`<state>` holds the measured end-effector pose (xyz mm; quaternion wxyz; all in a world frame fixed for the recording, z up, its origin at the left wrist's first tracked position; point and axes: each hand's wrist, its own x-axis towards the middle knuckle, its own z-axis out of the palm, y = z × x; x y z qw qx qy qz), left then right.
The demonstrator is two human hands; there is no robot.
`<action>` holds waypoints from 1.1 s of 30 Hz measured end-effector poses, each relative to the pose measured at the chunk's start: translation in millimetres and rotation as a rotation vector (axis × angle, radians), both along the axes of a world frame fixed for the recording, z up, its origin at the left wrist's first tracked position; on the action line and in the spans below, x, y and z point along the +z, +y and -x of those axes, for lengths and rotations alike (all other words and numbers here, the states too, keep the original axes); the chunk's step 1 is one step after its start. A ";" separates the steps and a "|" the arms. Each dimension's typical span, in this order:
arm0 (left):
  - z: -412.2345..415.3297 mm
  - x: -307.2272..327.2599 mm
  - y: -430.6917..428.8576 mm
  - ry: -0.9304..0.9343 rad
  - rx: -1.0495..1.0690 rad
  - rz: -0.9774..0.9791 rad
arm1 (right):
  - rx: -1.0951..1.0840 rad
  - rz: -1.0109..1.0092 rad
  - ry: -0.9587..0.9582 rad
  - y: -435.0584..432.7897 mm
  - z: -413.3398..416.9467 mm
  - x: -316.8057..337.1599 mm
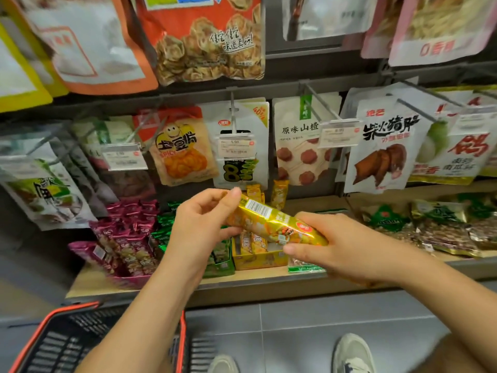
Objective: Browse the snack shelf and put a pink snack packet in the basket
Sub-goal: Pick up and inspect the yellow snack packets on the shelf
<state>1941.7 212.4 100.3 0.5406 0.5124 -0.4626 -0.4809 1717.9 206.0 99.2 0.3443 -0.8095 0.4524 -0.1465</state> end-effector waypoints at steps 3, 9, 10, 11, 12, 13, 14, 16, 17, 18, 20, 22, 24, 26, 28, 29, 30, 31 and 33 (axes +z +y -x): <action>1.0 -3.4 -2.0 0.001 0.147 0.010 | 0.020 0.013 0.032 0.8 -2.6 0.7; 4.1 -4.3 -2.8 0.148 0.201 -0.012 | 0.092 -0.423 -0.102 -0.4 5.5 10.7; 5.3 -4.1 -2.4 0.178 0.187 -0.015 | 0.075 -0.402 -0.124 0.7 3.6 11.0; 5.9 -3.3 -1.9 0.206 0.167 -0.017 | 0.051 -0.367 -0.152 2.2 0.7 10.9; 6.0 -2.5 -1.8 0.231 0.145 -0.018 | 0.030 -0.336 -0.181 3.8 -2.5 10.1; 5.9 -1.8 -1.7 0.256 0.124 -0.020 | 0.015 -0.315 -0.204 5.8 -5.6 8.8; 5.7 -1.2 -1.6 0.280 0.106 -0.027 | 0.005 -0.304 -0.220 7.4 -8.2 7.3; 5.9 -1.3 -1.1 0.317 0.088 -0.047 | -0.011 -0.304 -0.230 9.7 -11.9 5.1; 6.3 -1.7 -0.9 0.320 0.086 -0.053 | -0.027 -0.316 -0.233 9.9 -13.5 4.4; 6.6 -2.2 -0.4 0.313 0.083 -0.056 | -0.046 -0.331 -0.241 9.8 -14.6 3.3; 6.4 -2.6 -0.6 0.296 0.075 -0.062 | -0.079 -0.361 -0.256 8.5 -17.2 1.2; 7.9 -3.1 -0.8 0.299 0.070 -0.080 | -0.105 -0.395 -0.270 8.0 -19.4 -1.7; 11.2 -4.4 0.1 0.324 0.049 -0.102 | -0.112 -0.405 -0.306 9.3 -22.7 -5.4; 16.2 -7.1 2.3 0.338 -0.018 -0.144 | -0.110 -0.404 -0.360 10.9 -27.7 -6.9; 20.8 -9.3 4.6 0.300 -0.082 -0.192 | -0.115 -0.416 -0.425 11.0 -33.3 -6.6; 22.7 -9.9 5.1 0.262 -0.097 -0.202 | -0.115 -0.423 -0.444 9.7 -35.4 -6.5; 23.9 -10.9 5.6 0.217 -0.100 -0.197 | -0.115 -0.421 -0.440 7.4 -36.4 -6.5; 25.4 -11.7 6.1 0.158 -0.091 -0.178 | -0.122 -0.413 -0.421 4.8 -37.4 -5.7; 26.9 -13.4 6.4 -0.050 -0.058 -0.103 | -0.185 -0.395 -0.445 -0.1 -38.8 -3.7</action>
